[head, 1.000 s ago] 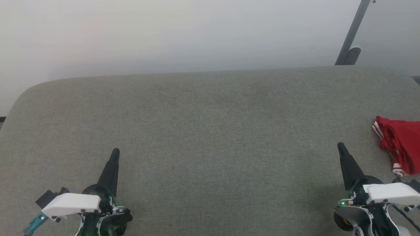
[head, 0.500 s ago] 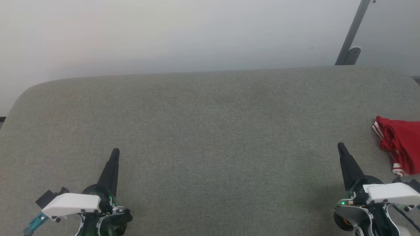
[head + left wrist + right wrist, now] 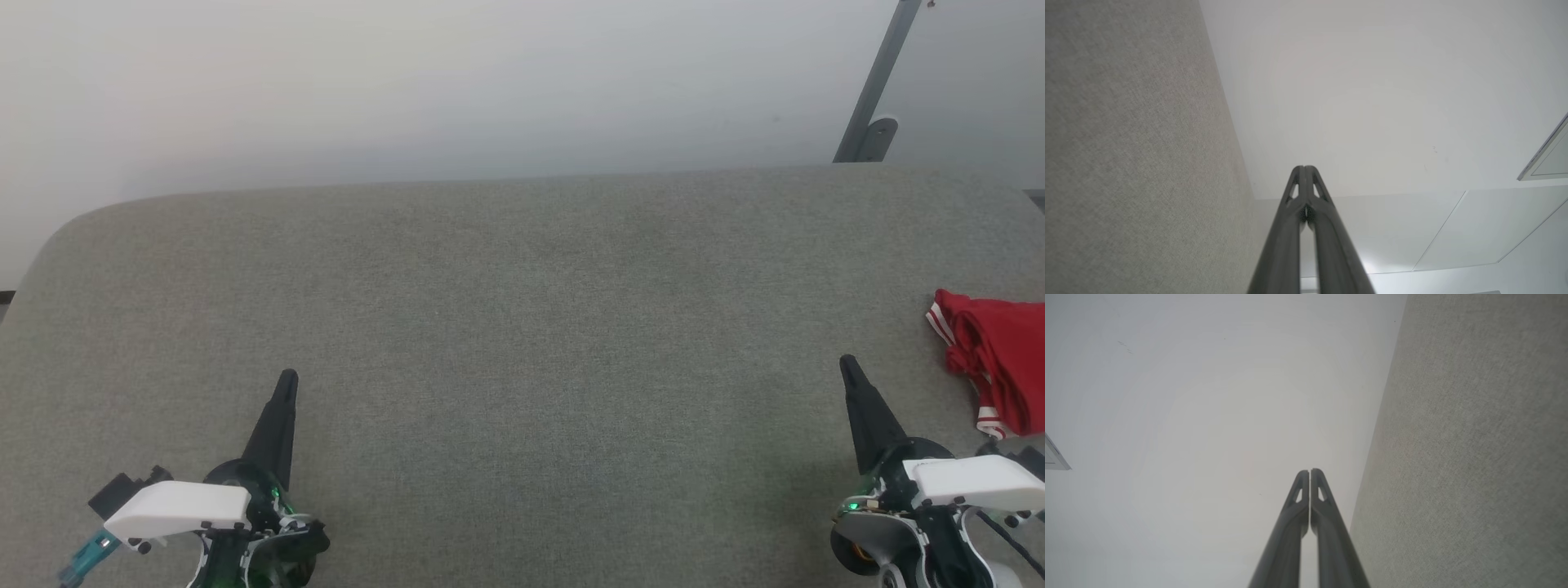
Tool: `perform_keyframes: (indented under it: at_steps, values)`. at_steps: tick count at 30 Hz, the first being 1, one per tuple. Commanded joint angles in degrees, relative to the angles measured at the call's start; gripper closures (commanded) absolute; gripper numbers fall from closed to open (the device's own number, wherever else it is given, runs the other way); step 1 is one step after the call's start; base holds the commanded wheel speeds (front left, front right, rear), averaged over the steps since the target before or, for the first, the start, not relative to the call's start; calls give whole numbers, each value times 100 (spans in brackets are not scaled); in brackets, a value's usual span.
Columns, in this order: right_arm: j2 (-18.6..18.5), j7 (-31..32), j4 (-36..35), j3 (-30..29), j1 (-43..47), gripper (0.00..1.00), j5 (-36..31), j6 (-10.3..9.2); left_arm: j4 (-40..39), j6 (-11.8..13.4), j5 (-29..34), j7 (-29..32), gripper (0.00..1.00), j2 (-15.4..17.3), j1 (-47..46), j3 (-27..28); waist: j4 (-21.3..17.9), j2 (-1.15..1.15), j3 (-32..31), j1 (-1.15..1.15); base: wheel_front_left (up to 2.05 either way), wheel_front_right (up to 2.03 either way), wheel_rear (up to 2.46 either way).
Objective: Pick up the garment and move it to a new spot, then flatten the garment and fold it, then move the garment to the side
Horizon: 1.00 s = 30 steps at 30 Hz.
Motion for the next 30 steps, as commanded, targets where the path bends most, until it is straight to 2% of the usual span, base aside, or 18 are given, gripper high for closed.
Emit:
perform_keyframes:
  at_steps: [1,30]
  values:
    - [22,13,17,-4,-34,100,24,0,0,-14,17,15,100,-12,-67,26,0,0,0,0,0,0,0]
    - [22,12,17,-6,-33,100,24,0,-1,-14,28,24,100,-18,-69,32,0,0,0,0,0,0,0]
